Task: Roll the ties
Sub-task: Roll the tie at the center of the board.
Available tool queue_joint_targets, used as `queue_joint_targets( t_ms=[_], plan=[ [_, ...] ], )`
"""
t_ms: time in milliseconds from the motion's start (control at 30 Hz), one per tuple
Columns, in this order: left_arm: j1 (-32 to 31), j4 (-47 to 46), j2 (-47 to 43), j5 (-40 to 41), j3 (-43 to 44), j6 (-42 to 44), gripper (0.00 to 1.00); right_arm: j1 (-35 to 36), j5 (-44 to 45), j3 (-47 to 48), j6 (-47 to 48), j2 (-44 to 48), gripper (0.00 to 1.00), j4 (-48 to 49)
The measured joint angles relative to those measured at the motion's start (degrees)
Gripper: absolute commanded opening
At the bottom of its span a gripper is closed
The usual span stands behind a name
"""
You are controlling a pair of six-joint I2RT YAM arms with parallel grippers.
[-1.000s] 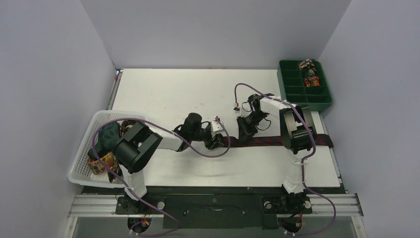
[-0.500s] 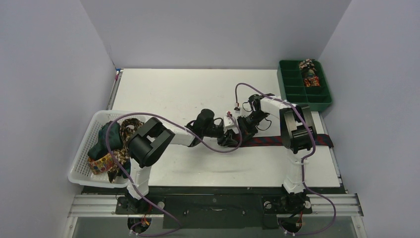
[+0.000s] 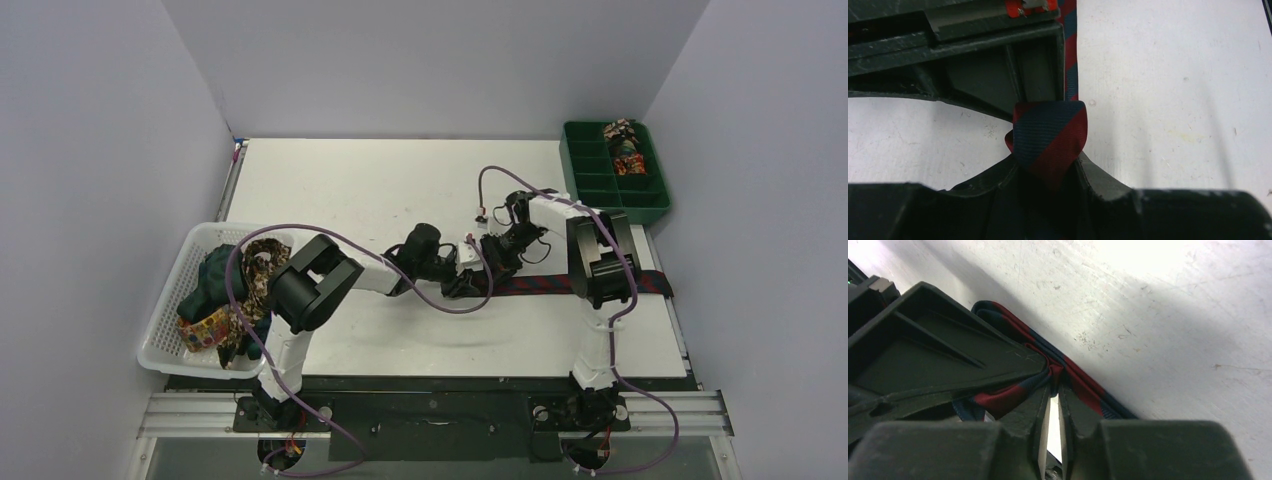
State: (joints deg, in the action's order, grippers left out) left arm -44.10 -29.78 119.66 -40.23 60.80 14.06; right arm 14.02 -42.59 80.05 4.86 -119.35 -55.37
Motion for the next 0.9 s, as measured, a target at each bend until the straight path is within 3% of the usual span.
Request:
queue_joint_targets(
  t_ms=[133, 267, 333, 567, 667, 767, 833, 900],
  plan=[
    [0.0, 3.4, -0.3, -1.0, 0.9, 3.3, 0.23, -1.6, -1.2, 0.0, 1.6, 0.5, 0.35, -1.6],
    [0.0, 6.9, -0.3, -1.9, 2.4, 5.8, 0.21, -4.2, -2.1, 0.3, 4.3, 2.3, 0.44, -4.6],
    [0.0, 8.5, -0.3, -2.1, 3.1, 6.5, 0.21, -5.4, -3.0, 0.9, 5.7, 3.5, 0.53, -6.4],
    [0.0, 12.2, -0.3, -2.3, 4.6, 7.9, 0.21, -5.5, -7.6, 2.5, 7.4, 4.9, 0.57, -9.9],
    [0.0, 12.7, -0.3, -2.3, 4.9, 8.1, 0.21, -4.7, -8.5, 2.6, 7.6, 4.9, 0.44, -10.8],
    [0.0, 13.2, -0.3, -2.4, 5.1, 8.1, 0.24, -3.6, -7.7, 3.1, 8.0, 4.3, 0.12, -10.8],
    [0.0, 13.4, -0.3, -2.4, 5.1, 8.1, 0.28, -3.0, -6.4, 3.1, 7.9, 3.8, 0.0, -10.4],
    [0.1, 13.4, -0.3, -2.4, 5.1, 8.1, 0.34, -2.4, -5.1, 3.2, 7.3, 2.9, 0.0, -9.7]
  ],
)
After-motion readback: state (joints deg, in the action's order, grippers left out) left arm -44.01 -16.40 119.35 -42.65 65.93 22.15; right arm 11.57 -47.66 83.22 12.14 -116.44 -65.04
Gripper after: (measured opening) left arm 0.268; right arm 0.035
